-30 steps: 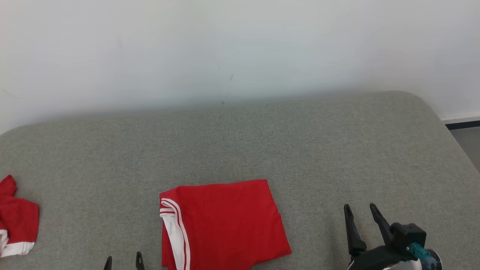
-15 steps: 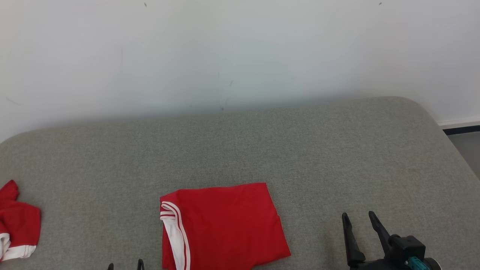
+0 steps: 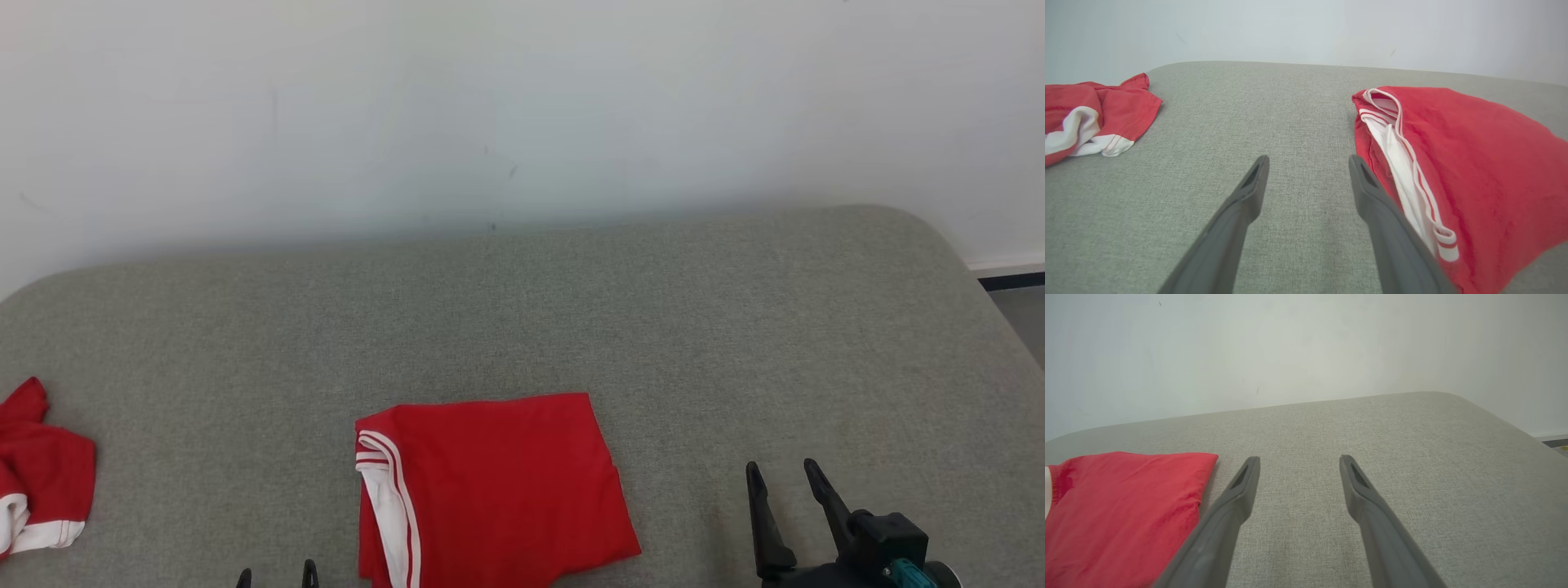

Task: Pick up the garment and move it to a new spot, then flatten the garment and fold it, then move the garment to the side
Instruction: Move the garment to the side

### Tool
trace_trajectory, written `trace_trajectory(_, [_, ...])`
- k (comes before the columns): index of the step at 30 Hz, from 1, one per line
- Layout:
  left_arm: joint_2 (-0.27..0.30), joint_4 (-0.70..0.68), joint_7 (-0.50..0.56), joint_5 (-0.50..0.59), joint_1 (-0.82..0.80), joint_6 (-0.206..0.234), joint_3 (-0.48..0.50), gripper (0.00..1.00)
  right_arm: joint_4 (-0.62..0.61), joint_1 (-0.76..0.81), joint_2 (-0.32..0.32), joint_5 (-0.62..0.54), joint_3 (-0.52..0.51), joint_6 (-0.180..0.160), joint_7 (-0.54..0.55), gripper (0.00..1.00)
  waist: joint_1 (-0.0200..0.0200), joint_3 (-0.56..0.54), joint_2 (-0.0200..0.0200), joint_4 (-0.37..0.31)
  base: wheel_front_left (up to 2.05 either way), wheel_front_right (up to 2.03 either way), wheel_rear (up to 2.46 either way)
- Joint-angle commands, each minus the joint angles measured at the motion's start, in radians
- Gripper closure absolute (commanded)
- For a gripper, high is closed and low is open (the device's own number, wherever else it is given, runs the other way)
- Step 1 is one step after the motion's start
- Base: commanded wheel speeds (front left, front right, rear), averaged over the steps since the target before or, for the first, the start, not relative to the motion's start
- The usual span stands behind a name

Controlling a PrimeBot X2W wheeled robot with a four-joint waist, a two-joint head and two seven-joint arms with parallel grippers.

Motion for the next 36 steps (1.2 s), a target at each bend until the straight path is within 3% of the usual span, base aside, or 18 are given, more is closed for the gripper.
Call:
trace_trajectory(1, [0.000,-0.002,-0.003,-0.006,-0.006,0.004,-0.005,0.00,0.003,0.004,0.003,0.007,0.004,-0.002,0.000,0.00,0.0001,0.013,0.0000,0.010,0.00,0.00,0.00])
trace_trajectory(13, [0.000,0.013,-0.003,-0.032,-0.038,0.010,-0.081,0.00,0.139,-0.067,0.003,0.124,0.119,-0.002,0.000,0.00,0.0001,0.073,0.0000,0.115,0.00,0.00,0.00])
trace_trajectory(25, [0.000,0.024,-0.003,-0.026,-0.074,0.015,-0.119,0.00,0.279,-0.206,0.002,0.239,0.162,-0.002,0.000,0.00,0.0001,0.114,0.0000,0.209,0.00,0.00,0.00])
trace_trajectory(36, [0.000,0.024,-0.003,-0.023,-0.064,0.022,-0.112,0.00,0.433,-0.278,-0.016,0.225,0.208,-0.002,0.000,0.00,0.0001,0.119,0.0000,0.236,0.00,0.00,0.00])
